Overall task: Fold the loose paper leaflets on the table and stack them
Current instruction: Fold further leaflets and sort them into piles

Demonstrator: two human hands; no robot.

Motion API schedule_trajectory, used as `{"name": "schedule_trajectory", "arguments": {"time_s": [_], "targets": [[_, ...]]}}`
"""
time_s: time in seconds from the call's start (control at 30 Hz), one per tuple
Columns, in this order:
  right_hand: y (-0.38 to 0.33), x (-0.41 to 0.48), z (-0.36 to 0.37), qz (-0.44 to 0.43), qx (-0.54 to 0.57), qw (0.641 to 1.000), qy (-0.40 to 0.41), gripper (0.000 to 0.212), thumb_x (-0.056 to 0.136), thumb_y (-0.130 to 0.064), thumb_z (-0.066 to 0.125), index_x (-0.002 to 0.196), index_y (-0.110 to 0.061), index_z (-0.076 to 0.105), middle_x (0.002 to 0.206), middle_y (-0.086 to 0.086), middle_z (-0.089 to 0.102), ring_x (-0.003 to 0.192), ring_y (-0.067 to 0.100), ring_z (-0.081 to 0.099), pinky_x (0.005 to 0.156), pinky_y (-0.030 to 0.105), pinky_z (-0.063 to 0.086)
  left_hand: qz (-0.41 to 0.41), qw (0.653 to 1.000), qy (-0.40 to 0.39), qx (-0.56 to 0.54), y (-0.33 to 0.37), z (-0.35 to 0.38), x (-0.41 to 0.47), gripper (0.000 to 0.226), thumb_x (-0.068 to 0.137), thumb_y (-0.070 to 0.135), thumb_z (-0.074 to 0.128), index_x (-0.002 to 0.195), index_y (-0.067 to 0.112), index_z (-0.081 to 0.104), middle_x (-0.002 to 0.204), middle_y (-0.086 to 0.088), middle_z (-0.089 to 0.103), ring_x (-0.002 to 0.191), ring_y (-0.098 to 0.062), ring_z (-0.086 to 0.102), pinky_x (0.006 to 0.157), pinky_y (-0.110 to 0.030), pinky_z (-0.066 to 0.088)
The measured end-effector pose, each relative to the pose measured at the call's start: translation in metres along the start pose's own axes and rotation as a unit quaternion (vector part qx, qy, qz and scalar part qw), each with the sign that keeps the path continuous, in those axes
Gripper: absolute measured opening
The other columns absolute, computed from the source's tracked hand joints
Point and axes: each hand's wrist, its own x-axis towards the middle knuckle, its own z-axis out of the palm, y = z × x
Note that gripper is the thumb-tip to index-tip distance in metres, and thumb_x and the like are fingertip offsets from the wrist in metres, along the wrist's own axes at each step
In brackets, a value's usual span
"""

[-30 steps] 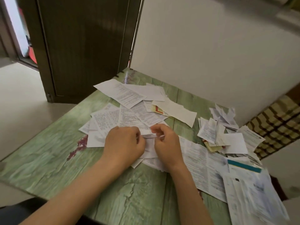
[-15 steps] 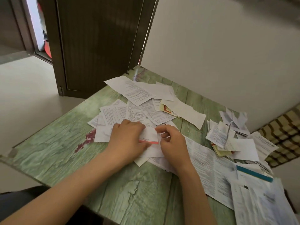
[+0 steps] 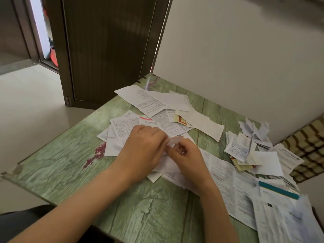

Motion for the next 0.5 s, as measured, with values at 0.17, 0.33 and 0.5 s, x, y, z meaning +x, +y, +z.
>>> {"name": "schedule_trajectory", "arguments": {"time_s": [0.17,0.33,0.5], "targets": [[-0.010,-0.003,-0.007,0.032,0.134,0.989,0.050,0.008,0.088,-0.016,0.064,0.083,-0.012,0.069,0.067,-0.006,0.059,0.063,0.005,0.049,0.059,0.018,0.042,-0.165,0.973,0.148,-0.071,-0.001,-0.010,0.001,0.041,0.088,0.031,0.062,0.122,0.010,0.052,0.120,-0.005,0.050,0.107,-0.021,0.050,0.092,-0.031,0.039],[-0.014,-0.003,-0.007,0.073,0.207,0.973,0.069,0.016,0.082,-0.028,0.064,0.077,-0.013,0.066,0.058,-0.009,0.052,0.059,0.006,0.045,0.061,0.019,0.042,-0.426,0.866,0.106,-0.240,0.007,-0.020,0.007,0.044,0.083,0.041,0.064,0.116,0.020,0.044,0.084,0.003,0.053,0.071,-0.009,0.051,0.058,-0.021,0.038],[-0.025,-0.004,-0.002,0.054,0.240,0.969,0.039,0.017,0.086,-0.015,0.062,0.069,-0.015,0.061,0.047,-0.015,0.050,0.049,-0.003,0.045,0.053,0.007,0.037,-0.458,0.806,0.038,-0.374,0.011,-0.020,0.008,0.035,0.084,0.043,0.062,0.110,0.025,0.047,0.086,0.001,0.062,0.065,-0.017,0.066,0.050,-0.025,0.051]]}}
